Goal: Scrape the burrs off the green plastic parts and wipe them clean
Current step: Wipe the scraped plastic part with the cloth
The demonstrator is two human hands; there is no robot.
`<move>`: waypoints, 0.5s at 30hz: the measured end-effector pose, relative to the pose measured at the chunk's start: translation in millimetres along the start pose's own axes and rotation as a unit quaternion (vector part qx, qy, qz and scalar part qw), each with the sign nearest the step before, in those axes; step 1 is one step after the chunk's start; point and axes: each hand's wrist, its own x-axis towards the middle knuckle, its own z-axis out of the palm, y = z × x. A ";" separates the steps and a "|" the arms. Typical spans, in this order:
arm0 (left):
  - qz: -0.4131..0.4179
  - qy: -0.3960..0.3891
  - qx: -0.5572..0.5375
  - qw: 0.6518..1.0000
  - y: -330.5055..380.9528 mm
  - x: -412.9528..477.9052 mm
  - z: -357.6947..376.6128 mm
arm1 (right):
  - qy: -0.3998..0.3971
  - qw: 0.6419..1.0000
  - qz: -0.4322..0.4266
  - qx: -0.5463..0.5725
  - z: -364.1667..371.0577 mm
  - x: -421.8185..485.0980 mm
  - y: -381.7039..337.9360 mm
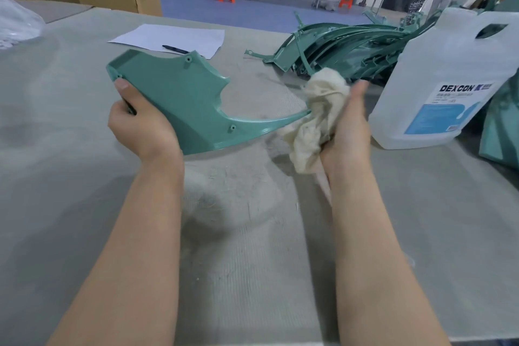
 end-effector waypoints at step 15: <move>0.022 -0.006 -0.015 1.000 8.9 -7.7 0.7 | 0.058 0.966 -0.100 -0.230 -2.4 6.5 12.8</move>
